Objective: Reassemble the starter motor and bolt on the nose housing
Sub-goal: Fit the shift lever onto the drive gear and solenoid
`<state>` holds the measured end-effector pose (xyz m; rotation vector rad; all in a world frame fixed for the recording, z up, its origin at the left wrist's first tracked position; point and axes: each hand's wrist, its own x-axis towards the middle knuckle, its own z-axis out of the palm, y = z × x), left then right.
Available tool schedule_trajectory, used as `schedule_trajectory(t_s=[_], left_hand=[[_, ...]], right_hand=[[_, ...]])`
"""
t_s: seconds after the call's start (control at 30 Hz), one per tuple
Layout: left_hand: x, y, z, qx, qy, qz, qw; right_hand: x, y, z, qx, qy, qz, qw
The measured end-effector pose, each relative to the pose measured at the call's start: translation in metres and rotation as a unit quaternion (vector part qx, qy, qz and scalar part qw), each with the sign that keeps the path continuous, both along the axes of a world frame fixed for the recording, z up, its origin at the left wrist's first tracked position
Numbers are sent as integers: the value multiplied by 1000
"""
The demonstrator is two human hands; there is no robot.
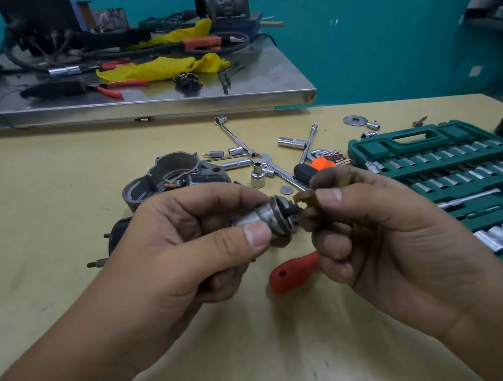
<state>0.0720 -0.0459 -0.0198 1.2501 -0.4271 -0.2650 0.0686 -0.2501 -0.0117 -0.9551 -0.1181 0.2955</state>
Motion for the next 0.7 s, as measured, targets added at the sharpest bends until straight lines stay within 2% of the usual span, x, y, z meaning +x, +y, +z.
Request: schedule_trajectory(t_s=[0.33, 0.47, 0.6, 0.7], left_hand=[[1, 2, -5, -8, -26, -27, 999], [0, 0, -5, -29, -31, -20, 999], [0, 1, -3, -10, -50, 11, 999], [-1, -1, -2, 33, -57, 37, 997]], right_hand=[[-2, 2, -5, 18, -9, 34, 999], [-1, 1, -2, 36, -33, -39, 998], [0, 2, 1, -77, -97, -123, 985], [-5, 5, 0, -153, -137, -133, 970]])
